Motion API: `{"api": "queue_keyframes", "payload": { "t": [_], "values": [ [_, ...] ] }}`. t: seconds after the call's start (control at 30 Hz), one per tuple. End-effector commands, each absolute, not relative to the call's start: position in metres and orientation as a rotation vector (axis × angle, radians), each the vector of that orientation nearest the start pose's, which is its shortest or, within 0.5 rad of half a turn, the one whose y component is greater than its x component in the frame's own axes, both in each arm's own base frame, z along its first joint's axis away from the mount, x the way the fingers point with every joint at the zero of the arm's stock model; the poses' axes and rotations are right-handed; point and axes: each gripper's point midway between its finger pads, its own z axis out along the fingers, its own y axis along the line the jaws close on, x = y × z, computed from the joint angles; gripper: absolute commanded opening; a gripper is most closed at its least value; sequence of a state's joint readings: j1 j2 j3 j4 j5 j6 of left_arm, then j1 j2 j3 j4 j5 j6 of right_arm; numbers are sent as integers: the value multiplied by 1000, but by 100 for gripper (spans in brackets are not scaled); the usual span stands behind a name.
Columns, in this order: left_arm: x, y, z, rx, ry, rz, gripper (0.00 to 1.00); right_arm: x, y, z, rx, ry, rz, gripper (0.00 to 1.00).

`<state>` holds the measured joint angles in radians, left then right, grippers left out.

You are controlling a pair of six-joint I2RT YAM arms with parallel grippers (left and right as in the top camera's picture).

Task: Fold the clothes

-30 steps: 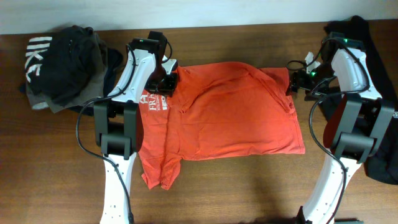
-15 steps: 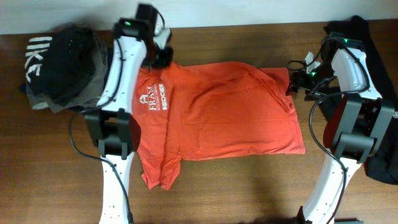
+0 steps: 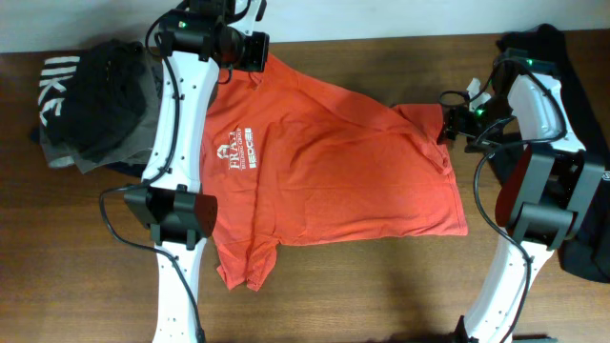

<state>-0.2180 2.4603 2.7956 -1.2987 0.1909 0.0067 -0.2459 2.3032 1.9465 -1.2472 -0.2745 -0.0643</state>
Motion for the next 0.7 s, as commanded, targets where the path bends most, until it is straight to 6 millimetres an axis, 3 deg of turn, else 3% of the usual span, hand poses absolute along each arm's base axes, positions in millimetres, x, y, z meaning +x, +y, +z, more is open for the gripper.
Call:
{"api": "queue_keyframes", "payload": {
  "t": [0.0, 0.33, 0.4, 0.67],
  "values": [
    [555, -151, 228, 357, 2489, -310, 1, 442, -52, 51, 231, 3068, 411, 72],
    [556, -147, 228, 349, 2494, -291, 1, 436, -41, 27, 270, 3141, 25, 69],
    [556, -145, 227, 345, 2499, -279, 1, 433, -40, 22, 283, 3149, -3, 64],
    [554, -134, 222, 322, 2527, -217, 1, 431, -43, 18, 284, 3153, -27, 27]
  ]
}}
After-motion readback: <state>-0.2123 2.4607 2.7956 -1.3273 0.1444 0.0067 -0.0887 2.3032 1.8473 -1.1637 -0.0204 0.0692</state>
